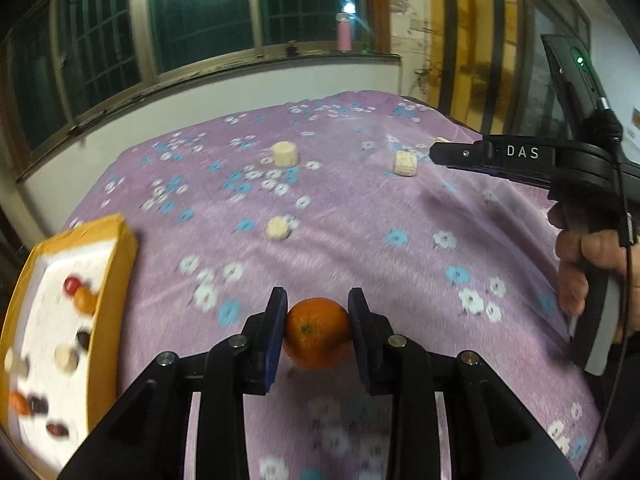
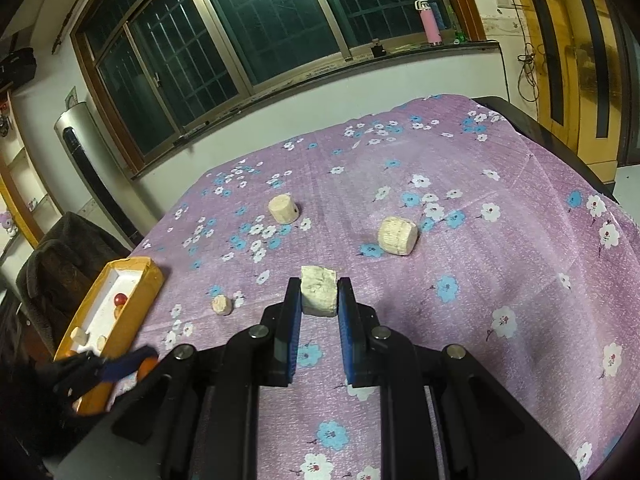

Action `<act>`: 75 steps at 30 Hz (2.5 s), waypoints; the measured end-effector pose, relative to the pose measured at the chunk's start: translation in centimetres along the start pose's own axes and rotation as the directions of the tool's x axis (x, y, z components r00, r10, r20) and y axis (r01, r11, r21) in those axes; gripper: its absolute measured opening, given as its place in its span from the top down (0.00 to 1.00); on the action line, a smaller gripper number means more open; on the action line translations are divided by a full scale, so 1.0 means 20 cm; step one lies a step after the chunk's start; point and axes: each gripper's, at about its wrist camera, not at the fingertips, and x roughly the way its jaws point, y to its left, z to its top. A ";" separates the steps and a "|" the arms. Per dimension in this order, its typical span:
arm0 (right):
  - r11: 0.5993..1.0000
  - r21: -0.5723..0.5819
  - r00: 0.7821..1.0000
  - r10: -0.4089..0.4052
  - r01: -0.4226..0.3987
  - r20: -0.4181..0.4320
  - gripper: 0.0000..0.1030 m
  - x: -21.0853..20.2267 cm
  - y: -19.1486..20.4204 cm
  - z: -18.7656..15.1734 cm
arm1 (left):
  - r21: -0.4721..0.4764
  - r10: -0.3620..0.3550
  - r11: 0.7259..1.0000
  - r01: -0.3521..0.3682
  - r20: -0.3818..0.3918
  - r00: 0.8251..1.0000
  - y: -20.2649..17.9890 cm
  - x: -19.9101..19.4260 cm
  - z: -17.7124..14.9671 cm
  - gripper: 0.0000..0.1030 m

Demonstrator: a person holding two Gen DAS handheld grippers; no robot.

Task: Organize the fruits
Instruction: 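Carry the orange in the left tool over the tray while the right tool carries the cube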

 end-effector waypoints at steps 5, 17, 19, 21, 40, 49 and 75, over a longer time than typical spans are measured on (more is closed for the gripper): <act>1.000 -0.011 1.000 0.017 -0.017 -0.005 0.82 -0.01 0.03 -0.01 | -0.084 0.058 0.995 -0.057 0.003 0.998 0.08 -0.10 -0.07 0.70; 0.989 -0.150 0.997 -0.018 0.007 -0.071 0.82 -0.02 0.33 -0.10 | -0.202 0.157 0.968 -0.146 0.038 0.987 0.30 -0.33 -0.17 0.70; 0.985 -0.174 0.997 -0.005 -0.008 -0.075 0.82 -0.05 0.41 -0.12 | -0.217 0.164 0.965 -0.150 0.048 0.985 0.34 -0.37 -0.18 0.70; 0.980 -0.198 0.997 0.001 -0.016 -0.074 0.82 -0.08 0.48 -0.14 | -0.231 0.170 0.961 -0.153 0.053 0.984 0.37 -0.40 -0.19 0.70; 0.973 -0.231 0.997 0.008 -0.026 -0.078 0.82 -0.17 0.75 -0.30 | -0.286 0.141 0.952 -0.112 0.084 0.986 0.50 -0.48 -0.26 0.70; 0.971 -0.236 0.997 0.031 -0.047 -0.073 0.82 -0.18 0.80 -0.30 | -0.330 0.213 0.928 -0.171 0.094 0.973 0.61 -0.56 -0.27 0.70; 0.941 -0.303 0.988 0.131 -0.151 -0.086 0.82 -0.16 1.13 -0.33 | -0.421 0.366 0.839 -0.345 -0.032 0.930 0.92 -0.55 -0.35 0.70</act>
